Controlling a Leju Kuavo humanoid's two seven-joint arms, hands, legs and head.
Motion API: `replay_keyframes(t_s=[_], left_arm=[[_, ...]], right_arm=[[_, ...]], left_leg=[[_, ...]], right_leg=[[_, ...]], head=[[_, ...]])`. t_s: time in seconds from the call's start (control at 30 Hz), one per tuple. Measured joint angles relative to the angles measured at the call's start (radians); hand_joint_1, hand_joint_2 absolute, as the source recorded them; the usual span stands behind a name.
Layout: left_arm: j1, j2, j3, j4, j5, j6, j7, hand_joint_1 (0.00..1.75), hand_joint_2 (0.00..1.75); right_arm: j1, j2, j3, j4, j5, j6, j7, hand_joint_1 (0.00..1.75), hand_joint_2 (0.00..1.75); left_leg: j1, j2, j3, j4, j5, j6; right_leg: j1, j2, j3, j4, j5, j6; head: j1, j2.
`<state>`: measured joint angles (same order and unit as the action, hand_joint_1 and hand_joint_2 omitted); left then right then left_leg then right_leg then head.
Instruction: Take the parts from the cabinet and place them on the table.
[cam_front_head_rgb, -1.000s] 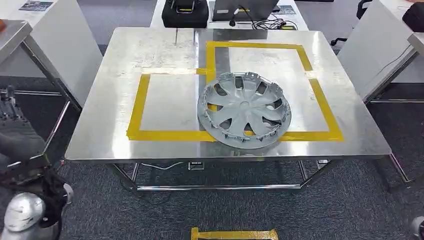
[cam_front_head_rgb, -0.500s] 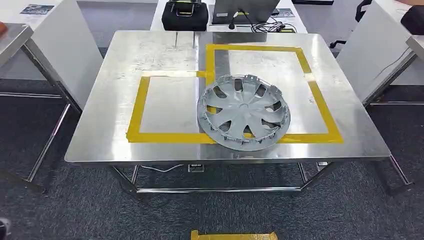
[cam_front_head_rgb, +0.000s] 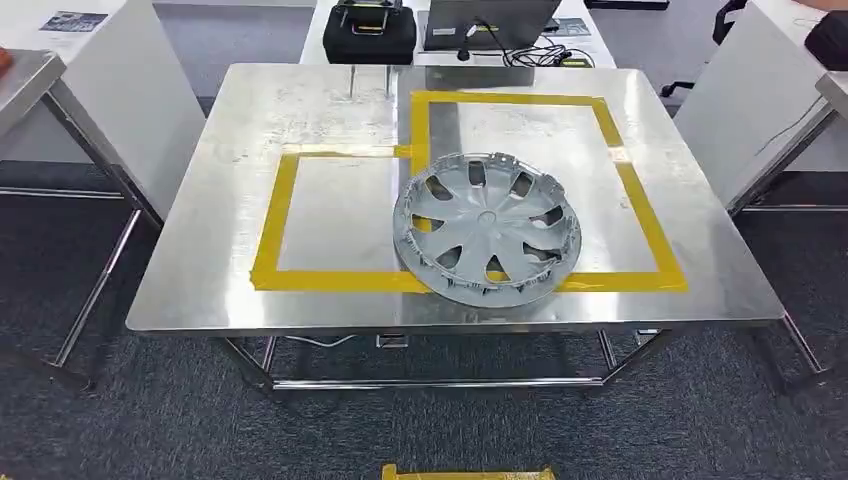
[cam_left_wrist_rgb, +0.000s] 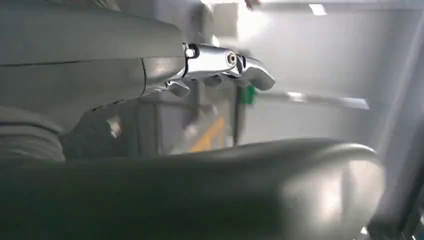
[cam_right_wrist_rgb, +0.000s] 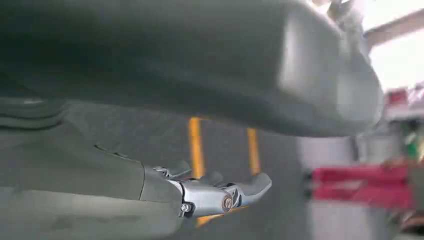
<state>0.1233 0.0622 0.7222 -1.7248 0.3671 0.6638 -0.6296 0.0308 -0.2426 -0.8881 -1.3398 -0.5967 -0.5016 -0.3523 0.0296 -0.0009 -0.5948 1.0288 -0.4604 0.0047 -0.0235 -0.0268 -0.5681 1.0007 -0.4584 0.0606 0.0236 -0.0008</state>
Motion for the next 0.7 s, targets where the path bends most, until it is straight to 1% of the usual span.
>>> replay_keyframes(t_s=[0.03, 0.07, 0.1, 0.13, 0.17, 0.2, 0.3, 0.4, 0.47, 0.63, 0.7], left_arm=[[-0.020, -0.008, 0.037, 0.090, 0.033, 0.013, -0.032, 0.00, 0.00], [-0.036, -0.010, 0.056, 0.143, 0.045, 0.019, -0.048, 0.00, 0.00], [-0.054, -0.013, 0.078, 0.212, 0.053, 0.021, -0.055, 0.00, 0.00], [-0.073, -0.014, 0.098, 0.262, 0.053, 0.018, -0.056, 0.00, 0.00], [-0.091, -0.018, 0.124, 0.326, 0.046, 0.016, -0.059, 0.00, 0.00], [-0.106, -0.019, 0.147, 0.382, 0.038, 0.016, -0.061, 0.00, 0.00], [-0.145, -0.021, 0.196, 0.566, -0.032, 0.034, -0.063, 0.00, 0.00], [-0.174, -0.023, 0.228, 0.706, -0.058, 0.036, -0.064, 0.00, 0.00], [-0.191, -0.022, 0.249, 0.797, -0.062, 0.036, -0.065, 0.00, 0.00], [-0.225, -0.016, 0.269, 0.988, -0.075, 0.024, -0.065, 0.00, 0.00], [-0.237, -0.011, 0.269, 1.070, -0.086, 0.005, -0.049, 0.00, 0.00]], right_arm=[[-0.018, 0.009, -0.011, 0.091, -0.031, 0.010, -0.043, 0.00, 0.00], [-0.033, 0.012, -0.016, 0.148, -0.048, 0.018, -0.068, 0.00, 0.00], [-0.048, 0.017, -0.018, 0.231, -0.068, 0.027, -0.094, 0.00, 0.00], [-0.062, 0.020, -0.020, 0.280, -0.082, 0.033, -0.113, 0.00, 0.00], [-0.076, 0.024, -0.025, 0.355, -0.099, 0.042, -0.134, 0.00, 0.00], [-0.087, 0.027, -0.027, 0.412, -0.109, 0.047, -0.144, 0.00, 0.00], [-0.115, 0.037, -0.029, 0.562, -0.117, 0.042, -0.148, 0.00, 0.00], [-0.135, 0.041, -0.029, 0.675, -0.123, 0.046, -0.149, 0.00, 0.00], [-0.144, 0.043, -0.028, 0.735, -0.129, 0.047, -0.149, 0.00, 0.00], [-0.159, 0.044, -0.027, 0.849, -0.129, 0.045, -0.134, 0.00, 0.00], [-0.164, 0.044, -0.026, 0.886, -0.128, 0.043, -0.121, 0.00, 0.00]], left_leg=[[0.000, 0.000, 0.001, -0.001, -0.001, -0.001], [0.000, 0.000, 0.003, -0.001, -0.001, -0.001], [0.000, 0.000, 0.005, -0.002, -0.002, -0.001], [0.000, 0.000, 0.008, -0.003, -0.003, -0.001], [0.000, 0.000, 0.011, -0.003, -0.006, 0.000], [0.000, 0.000, 0.014, -0.003, -0.007, -0.001], [0.000, 0.000, 0.019, -0.004, -0.009, -0.002], [0.000, -0.001, 0.019, -0.004, -0.009, -0.002], [0.000, -0.001, 0.019, -0.003, -0.008, -0.002], [0.000, -0.001, 0.019, -0.004, -0.009, -0.002], [0.000, -0.001, 0.019, -0.004, -0.009, -0.002]], right_leg=[[0.000, 0.000, 0.000, 0.000, -0.002, -0.001], [0.000, 0.000, -0.001, -0.001, -0.002, -0.001], [0.000, 0.000, -0.002, -0.001, -0.003, -0.002], [0.000, 0.000, -0.005, -0.001, -0.004, -0.001], [0.000, 0.000, -0.005, -0.002, -0.009, -0.002], [0.000, 0.000, -0.002, -0.002, -0.011, -0.004], [0.000, 0.000, 0.003, -0.001, -0.011, 0.000], [0.000, 0.000, 0.008, -0.001, -0.010, 0.000], [0.000, 0.000, 0.019, 0.000, -0.008, 0.000], [0.000, 0.000, 0.019, -0.001, -0.008, -0.001], [-0.001, 0.000, 0.019, -0.002, -0.009, -0.001]], head=[[0.000, 0.000], [0.000, 0.000], [-0.001, 0.000], [-0.002, 0.000], [-0.001, 0.000], [-0.001, 0.000], [-0.002, 0.000], [-0.002, 0.000], [-0.002, 0.000], [-0.004, 0.000], [-0.004, 0.000]])
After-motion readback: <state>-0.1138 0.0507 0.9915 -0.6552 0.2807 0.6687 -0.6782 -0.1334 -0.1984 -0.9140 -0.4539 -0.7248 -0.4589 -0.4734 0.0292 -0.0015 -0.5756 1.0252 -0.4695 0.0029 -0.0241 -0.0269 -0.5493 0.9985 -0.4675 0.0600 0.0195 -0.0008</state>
